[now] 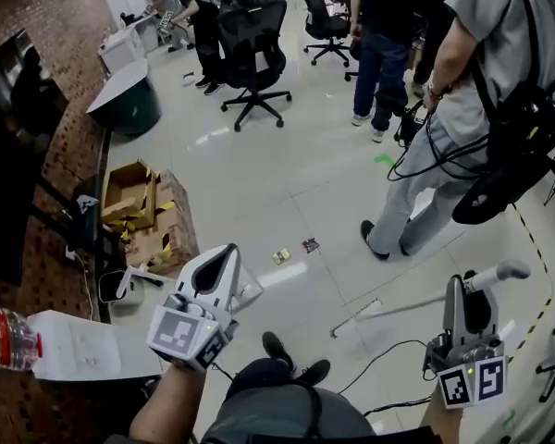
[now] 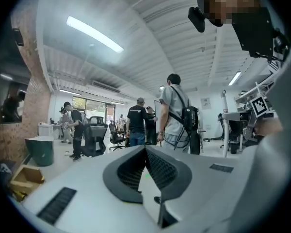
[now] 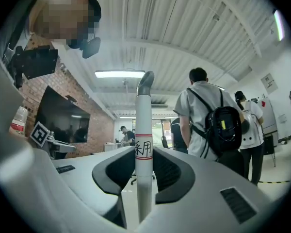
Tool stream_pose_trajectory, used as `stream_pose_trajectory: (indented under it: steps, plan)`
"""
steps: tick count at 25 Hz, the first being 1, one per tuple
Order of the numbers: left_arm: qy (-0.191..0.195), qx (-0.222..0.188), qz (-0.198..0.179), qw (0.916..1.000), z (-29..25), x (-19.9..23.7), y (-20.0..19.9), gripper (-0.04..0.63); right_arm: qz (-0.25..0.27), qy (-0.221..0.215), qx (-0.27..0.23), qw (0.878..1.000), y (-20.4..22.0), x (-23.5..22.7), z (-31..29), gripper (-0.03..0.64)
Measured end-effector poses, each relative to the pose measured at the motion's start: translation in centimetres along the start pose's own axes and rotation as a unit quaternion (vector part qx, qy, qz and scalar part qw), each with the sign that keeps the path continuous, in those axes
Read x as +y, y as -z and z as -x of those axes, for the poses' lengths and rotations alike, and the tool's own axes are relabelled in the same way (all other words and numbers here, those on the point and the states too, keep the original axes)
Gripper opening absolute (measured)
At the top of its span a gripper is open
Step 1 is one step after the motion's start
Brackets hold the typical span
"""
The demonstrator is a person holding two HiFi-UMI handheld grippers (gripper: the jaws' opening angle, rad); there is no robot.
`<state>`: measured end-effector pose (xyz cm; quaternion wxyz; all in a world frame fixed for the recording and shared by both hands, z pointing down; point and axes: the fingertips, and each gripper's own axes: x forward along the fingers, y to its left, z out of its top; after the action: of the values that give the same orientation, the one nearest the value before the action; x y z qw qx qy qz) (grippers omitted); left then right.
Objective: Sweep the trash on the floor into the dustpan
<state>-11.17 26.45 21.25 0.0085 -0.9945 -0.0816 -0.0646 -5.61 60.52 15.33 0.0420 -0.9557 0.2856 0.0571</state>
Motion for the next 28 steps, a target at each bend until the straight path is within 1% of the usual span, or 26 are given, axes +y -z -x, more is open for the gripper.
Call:
stream_pose_trajectory:
  steps: [6, 9, 13, 17, 20, 23, 25, 28]
  plan:
    - [-0.052, -0.010, 0.016, 0.9984, 4.0, 7.7, 1.9, 0.015, 0.010, -0.063, 0.009, 0.998, 2.1, 7.1, -6.2, 0.126]
    - [-0.078, -0.008, 0.021, 0.9967, 5.4, 11.4, 3.0, 0.015, 0.013, -0.095, 0.013, 0.995, 3.6, 10.3, -9.4, 0.124]
    - [-0.091, -0.003, 0.013, 0.9957, 6.8, 16.3, 4.2, 0.015, 0.002, -0.098, 0.019, 0.995, 5.7, 13.6, -12.8, 0.124]
    - [-0.115, 0.002, 0.035, 0.9927, 6.6, 21.9, 5.8, 0.015, -0.008, -0.115, 0.027, 0.993, 7.4, 16.6, -17.7, 0.124]
    - [-0.124, 0.006, 0.039, 0.9915, 6.2, 25.9, 6.9, 0.015, -0.019, -0.116, 0.028, 0.993, 8.3, 18.4, -21.4, 0.124]
    - [-0.124, 0.008, 0.051, 0.9910, 5.4, 28.8, 8.2, 0.015, -0.028, -0.115, 0.030, 0.992, 9.3, 19.7, -23.9, 0.124]
    - [-0.125, 0.005, 0.068, 0.9898, 4.4, 30.5, 9.0, 0.015, -0.032, -0.125, 0.024, 0.991, 10.2, 20.3, -25.4, 0.124]
    - [-0.128, 0.003, 0.072, 0.9891, 2.6, 32.4, 9.5, 0.015, -0.041, -0.140, 0.019, 0.989, 11.5, 21.2, -28.6, 0.123]
